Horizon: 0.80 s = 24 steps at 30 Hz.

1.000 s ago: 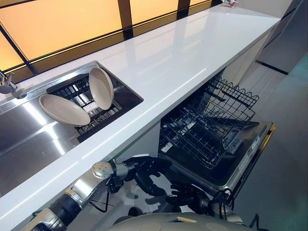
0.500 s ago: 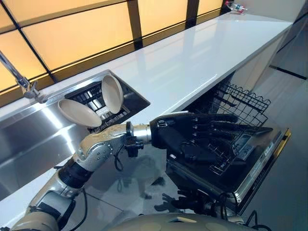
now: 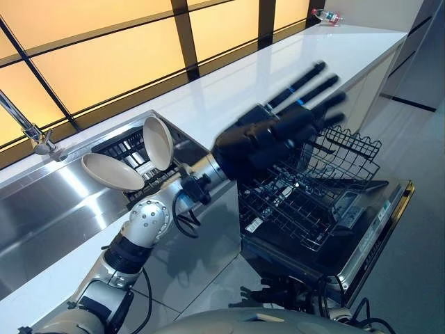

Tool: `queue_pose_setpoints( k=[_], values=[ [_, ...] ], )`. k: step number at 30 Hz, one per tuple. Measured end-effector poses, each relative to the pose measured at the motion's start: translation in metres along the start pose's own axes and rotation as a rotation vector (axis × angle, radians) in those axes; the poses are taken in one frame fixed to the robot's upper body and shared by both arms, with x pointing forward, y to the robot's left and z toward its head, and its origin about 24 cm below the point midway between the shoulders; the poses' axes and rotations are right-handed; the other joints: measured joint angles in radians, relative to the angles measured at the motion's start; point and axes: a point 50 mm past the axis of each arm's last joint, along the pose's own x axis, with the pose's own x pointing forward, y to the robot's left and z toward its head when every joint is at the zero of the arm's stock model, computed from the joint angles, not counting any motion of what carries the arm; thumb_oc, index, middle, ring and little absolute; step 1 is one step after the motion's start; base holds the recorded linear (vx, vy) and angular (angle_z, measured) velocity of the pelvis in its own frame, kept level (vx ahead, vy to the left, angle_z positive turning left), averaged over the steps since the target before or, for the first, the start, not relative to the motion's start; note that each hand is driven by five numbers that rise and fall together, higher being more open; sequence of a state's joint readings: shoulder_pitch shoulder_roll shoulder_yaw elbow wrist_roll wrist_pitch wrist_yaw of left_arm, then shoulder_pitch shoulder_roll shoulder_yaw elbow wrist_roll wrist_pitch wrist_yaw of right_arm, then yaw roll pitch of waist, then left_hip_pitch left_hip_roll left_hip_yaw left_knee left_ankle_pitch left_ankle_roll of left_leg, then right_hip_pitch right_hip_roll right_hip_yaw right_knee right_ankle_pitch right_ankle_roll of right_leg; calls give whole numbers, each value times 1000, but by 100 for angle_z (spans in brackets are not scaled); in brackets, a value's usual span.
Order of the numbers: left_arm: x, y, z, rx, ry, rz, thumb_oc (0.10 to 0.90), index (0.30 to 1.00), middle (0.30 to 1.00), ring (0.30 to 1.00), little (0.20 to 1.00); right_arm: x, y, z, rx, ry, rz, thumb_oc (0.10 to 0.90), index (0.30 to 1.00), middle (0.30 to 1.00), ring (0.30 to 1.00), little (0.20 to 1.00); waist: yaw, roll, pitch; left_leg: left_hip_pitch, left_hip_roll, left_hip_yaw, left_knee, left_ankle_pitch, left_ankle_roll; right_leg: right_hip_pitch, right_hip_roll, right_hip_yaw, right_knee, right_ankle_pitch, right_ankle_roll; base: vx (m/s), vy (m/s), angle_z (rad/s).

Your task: Pick up plates and place into dishwasher.

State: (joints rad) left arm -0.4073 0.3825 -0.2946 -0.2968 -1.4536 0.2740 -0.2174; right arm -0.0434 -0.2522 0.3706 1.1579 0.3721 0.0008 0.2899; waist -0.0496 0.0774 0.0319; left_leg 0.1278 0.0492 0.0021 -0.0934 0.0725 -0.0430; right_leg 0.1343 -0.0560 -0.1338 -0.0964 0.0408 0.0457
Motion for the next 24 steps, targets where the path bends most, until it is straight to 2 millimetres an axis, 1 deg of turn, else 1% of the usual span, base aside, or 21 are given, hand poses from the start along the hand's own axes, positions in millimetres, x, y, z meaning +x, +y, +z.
queue_pose_setpoints(
  k=[4, 5, 6, 7, 8, 9, 10, 11, 12, 15, 16, 18, 19, 21, 23, 24],
  values=[
    [-12, 10, 33, 270, -74, 142, 800, 900, 900, 900, 900, 0, 1, -2, 3, 5, -1, 800, 900, 900, 900, 900, 3, -2, -5, 1, -1, -2, 3, 3, -3, 2, -1, -3, 1, 3, -5, 0, -4, 1],
    [-19, 12, 50, 414, -101, 208, 800, 900, 900, 900, 900, 0, 1, -3, 5, 7, 0, 800, 900, 900, 900, 900, 5, -6, -7, 2, 0, -3, 1, 3, -4, 5, -1, -8, 0, 4, -5, 29, -15, 4],
    [-21, 12, 62, 504, -115, 254, 800, 900, 900, 900, 900, 0, 1, -4, 7, 9, -1, 800, 900, 900, 900, 900, 5, -10, -9, 2, 0, -3, 1, 2, -4, 5, 0, -10, 0, 3, -5, -12, -12, 4],
    [-22, 13, 69, 547, -124, 276, 800, 900, 900, 900, 900, 0, 1, -5, 8, 11, -2, 800, 900, 900, 900, 900, 8, -11, -9, 2, 0, -4, 3, 2, -4, 6, 0, -10, 0, 3, -5, 60, -7, 3],
    [-22, 12, 87, 642, -191, 329, 800, 900, 900, 900, 900, -1, 0, -7, 9, 17, -7, 800, 900, 900, 900, 900, 22, -14, -12, 1, 0, -4, -1, 2, -4, 7, -2, -13, -1, 3, -5, -9, -5, 4],
    [-22, 12, 98, 686, -223, 354, 800, 900, 900, 900, 900, -1, 0, -11, 12, 26, -7, 800, 900, 900, 900, 900, 25, -16, -12, 1, -1, -4, 2, 2, -4, 7, -2, -14, 0, 3, -5, 75, -8, 6],
    [-22, 9, 117, 772, -270, 400, 800, 900, 900, 900, 900, -1, -1, -12, 14, 34, -9, 800, 900, 900, 900, 900, 29, -18, -14, 0, -1, -4, 1, 1, -4, 7, -2, -14, 0, 3, -5, 27, -4, 7],
    [-21, 6, 132, 841, -312, 440, 800, 900, 900, 900, 900, -1, -1, -11, 14, 34, -11, 800, 900, 900, 900, 900, 34, -19, -15, -2, -1, -4, -1, 0, -5, 7, -2, -16, -1, 3, -5, 27, -3, 5],
    [-20, 3, 143, 892, -341, 472, 800, 900, 900, 900, 900, -1, -1, -13, 16, 40, -11, 800, 900, 900, 900, 900, 38, -20, -16, -2, -1, -4, 1, 0, -5, 6, -2, -16, 0, 3, -5, 0, 0, 0],
    [-18, -9, 185, 1165, -411, 610, 800, 900, 900, 900, 900, -2, -2, -15, 16, 52, -15, 800, 900, 900, 900, 900, 48, -22, -26, -6, 0, -7, 0, 0, -6, 5, -2, -19, -1, 3, -6, 17, 0, 1],
    [-19, -11, 195, 1248, -417, 651, 800, 900, 900, 900, 900, -2, -2, -15, 14, 57, -14, 800, 900, 900, 900, 900, 48, -21, -31, -10, 0, -8, 0, 1, -6, 2, -2, -21, -1, 3, -6, 47, -1, 4],
    [-22, -13, 225, 1461, -426, 793, 800, 900, 900, 900, 900, -2, -3, -16, 3, 66, -14, 800, 900, 900, 900, 900, 46, -18, -42, -17, 0, -10, -1, 4, -6, -3, -3, -28, 0, 3, -6, 32, 2, 4],
    [-31, -12, 245, 1650, -398, 921, 800, 900, 900, 900, 900, -2, -3, -16, -3, 72, -15, 800, 900, 900, 900, 900, 44, -12, -45, -17, -1, -11, 2, 9, -6, -3, -3, -29, 0, 3, -7, 0, 0, 0],
    [-39, -15, 272, 1954, -282, 1067, 800, 900, 900, 900, 900, -2, -4, -16, -2, 74, -18, 800, 900, 900, 900, 900, 40, -8, -47, -19, 1, -13, 0, 9, -7, -4, -2, -33, 0, 2, -7, -1, 3, 2],
    [-36, -24, 285, 2138, -209, 1094, 800, 900, 900, 900, 900, -3, -6, -19, 7, 81, -24, 800, 900, 900, 900, 900, 48, -9, -48, -21, 0, -21, 0, 10, -8, -3, -3, -41, 0, 2, -8, -7, 5, 11],
    [-32, -31, 288, 2242, -164, 1062, 800, 900, 900, 900, 900, -4, -6, -20, 10, 83, -24, 800, 900, 900, 900, 900, 51, -10, -49, -23, -1, -25, 0, 11, -8, -3, -3, -41, 0, 1, -9, -4, 2, 16]
  ],
)
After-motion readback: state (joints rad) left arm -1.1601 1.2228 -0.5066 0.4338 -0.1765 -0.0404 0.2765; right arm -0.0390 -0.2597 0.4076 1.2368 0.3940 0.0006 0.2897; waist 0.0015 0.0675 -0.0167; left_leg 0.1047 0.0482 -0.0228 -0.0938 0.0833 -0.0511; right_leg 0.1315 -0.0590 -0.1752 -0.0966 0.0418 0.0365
